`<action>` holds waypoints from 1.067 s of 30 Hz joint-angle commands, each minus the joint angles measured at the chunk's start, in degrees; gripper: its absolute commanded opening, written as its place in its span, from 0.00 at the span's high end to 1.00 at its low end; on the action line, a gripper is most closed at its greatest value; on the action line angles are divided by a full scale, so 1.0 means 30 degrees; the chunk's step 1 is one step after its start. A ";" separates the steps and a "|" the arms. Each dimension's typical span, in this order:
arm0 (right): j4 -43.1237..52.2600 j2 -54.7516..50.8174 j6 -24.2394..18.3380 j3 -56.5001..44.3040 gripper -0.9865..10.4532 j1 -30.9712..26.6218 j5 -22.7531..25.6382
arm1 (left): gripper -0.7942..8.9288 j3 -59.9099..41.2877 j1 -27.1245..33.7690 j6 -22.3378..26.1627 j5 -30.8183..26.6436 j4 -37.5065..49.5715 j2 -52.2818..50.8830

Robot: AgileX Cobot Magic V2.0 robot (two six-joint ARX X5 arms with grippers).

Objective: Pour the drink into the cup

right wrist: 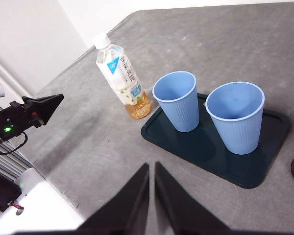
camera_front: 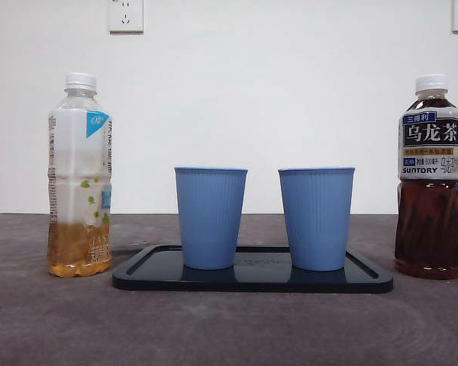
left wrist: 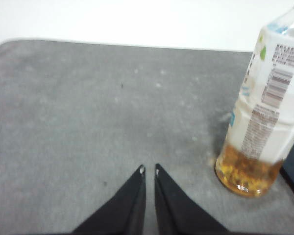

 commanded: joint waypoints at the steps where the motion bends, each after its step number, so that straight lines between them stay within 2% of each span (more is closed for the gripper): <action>1: 0.0197 0.0044 0.0124 0.0262 0.90 0.0102 -0.0007 | 0.89 -0.0495 0.0007 0.0670 -0.0058 0.0117 -0.0029; 24: 0.0189 -0.0117 0.0117 0.0262 0.90 0.0044 0.0022 | 0.89 -0.0495 0.0007 0.0678 -0.0058 0.0153 -0.0029; 27: 0.0364 -0.0619 -0.1311 0.0240 0.90 -0.0947 0.1129 | 0.89 -0.0495 0.0007 0.0678 -0.0058 0.0153 -0.0029; 29: 0.0437 -0.1078 -0.1953 0.0080 0.90 -0.2331 0.1588 | 0.89 -0.0495 0.0007 0.0678 -0.0058 0.0153 -0.0029; 32: 0.1610 -0.1960 -0.4991 -0.1319 0.90 -0.4364 0.2463 | 0.89 -0.0495 0.0007 0.0678 -0.0058 0.0153 -0.0029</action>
